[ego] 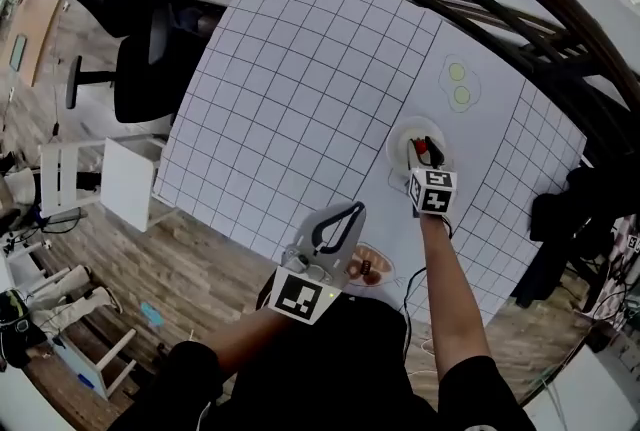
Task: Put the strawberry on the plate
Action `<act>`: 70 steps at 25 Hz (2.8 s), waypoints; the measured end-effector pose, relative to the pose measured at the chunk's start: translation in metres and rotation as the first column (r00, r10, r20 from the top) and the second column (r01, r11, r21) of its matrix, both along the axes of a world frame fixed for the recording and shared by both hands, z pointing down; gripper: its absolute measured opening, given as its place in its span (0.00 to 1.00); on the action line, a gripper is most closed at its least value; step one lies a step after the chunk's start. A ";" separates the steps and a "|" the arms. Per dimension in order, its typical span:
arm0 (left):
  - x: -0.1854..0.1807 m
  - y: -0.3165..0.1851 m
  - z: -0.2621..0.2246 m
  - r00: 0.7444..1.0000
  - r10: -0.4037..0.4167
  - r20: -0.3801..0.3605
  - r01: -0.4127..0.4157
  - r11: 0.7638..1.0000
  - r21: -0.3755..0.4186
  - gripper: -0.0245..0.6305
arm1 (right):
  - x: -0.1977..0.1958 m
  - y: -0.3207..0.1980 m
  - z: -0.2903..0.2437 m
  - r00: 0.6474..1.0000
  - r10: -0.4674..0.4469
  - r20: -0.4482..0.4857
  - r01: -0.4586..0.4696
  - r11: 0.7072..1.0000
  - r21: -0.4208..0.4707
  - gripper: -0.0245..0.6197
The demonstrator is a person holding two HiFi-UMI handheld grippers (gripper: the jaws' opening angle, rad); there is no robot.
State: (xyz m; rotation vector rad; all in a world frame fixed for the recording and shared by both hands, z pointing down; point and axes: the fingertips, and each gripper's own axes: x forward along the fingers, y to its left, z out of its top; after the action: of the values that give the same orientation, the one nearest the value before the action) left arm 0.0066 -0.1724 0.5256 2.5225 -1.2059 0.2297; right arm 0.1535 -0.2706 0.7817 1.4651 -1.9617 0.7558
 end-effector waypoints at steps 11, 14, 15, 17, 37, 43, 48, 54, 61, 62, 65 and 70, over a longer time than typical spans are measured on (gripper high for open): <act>-0.014 0.002 0.008 0.997 -0.071 0.022 0.072 0.997 -0.021 0.05 | -0.011 0.002 0.011 0.993 -0.095 -0.066 0.092 0.995 -0.042 0.28; -0.013 0.004 0.005 0.997 -0.076 0.005 0.076 0.997 -0.021 0.05 | -0.012 0.003 0.012 0.991 -0.110 -0.078 0.106 0.993 -0.052 0.29; -0.013 0.006 0.004 0.997 -0.076 0.004 0.076 0.997 -0.019 0.05 | -0.012 0.004 0.013 0.989 -0.120 -0.087 0.116 0.992 -0.054 0.30; -0.014 0.009 0.003 0.997 -0.076 0.007 0.077 0.997 -0.021 0.05 | -0.014 0.005 0.013 0.985 -0.136 -0.104 0.131 0.990 -0.048 0.31; -0.009 0.047 -0.020 0.996 0.000 -0.085 -0.002 1.000 -0.024 0.05 | -0.019 0.051 -0.079 0.997 -0.073 -0.007 0.073 0.995 0.074 0.39; -0.006 0.063 -0.034 0.993 0.059 -0.102 -0.059 0.998 0.001 0.05 | -0.029 0.079 -0.138 0.998 -0.012 0.067 0.001 0.989 0.149 0.38; -0.002 0.070 -0.048 0.987 0.110 -0.115 -0.105 0.993 0.055 0.05 | -0.028 0.098 -0.191 0.993 0.043 0.106 -0.065 0.973 0.221 0.36; -0.002 0.084 -0.053 0.981 0.142 -0.129 -0.135 0.989 0.063 0.05 | -0.033 0.129 -0.240 0.991 0.068 0.119 -0.100 0.951 0.292 0.28; -0.001 0.094 -0.068 0.969 0.178 -0.169 -0.162 0.981 0.108 0.05 | -0.043 0.161 -0.292 0.983 0.121 0.138 -0.166 0.904 0.395 0.14; -0.002 0.097 -0.069 0.968 0.179 -0.178 -0.162 0.981 0.106 0.05 | -0.047 0.166 -0.296 0.984 0.116 0.139 -0.162 0.904 0.395 0.13; -0.002 0.103 -0.080 0.964 0.202 -0.176 -0.184 0.977 0.112 0.05 | -0.058 0.182 -0.306 0.983 0.116 0.141 -0.163 0.902 0.400 0.08; 0.002 0.118 -0.088 0.950 0.257 -0.176 -0.237 0.963 0.127 0.05 | -0.068 0.206 -0.318 0.979 0.145 0.142 -0.191 0.894 0.405 0.04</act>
State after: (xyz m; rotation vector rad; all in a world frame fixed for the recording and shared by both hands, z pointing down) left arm 0.0082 -0.0546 0.4377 2.7118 -0.8481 -0.0190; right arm 0.0856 -0.0650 0.4641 1.9000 -2.1955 0.5112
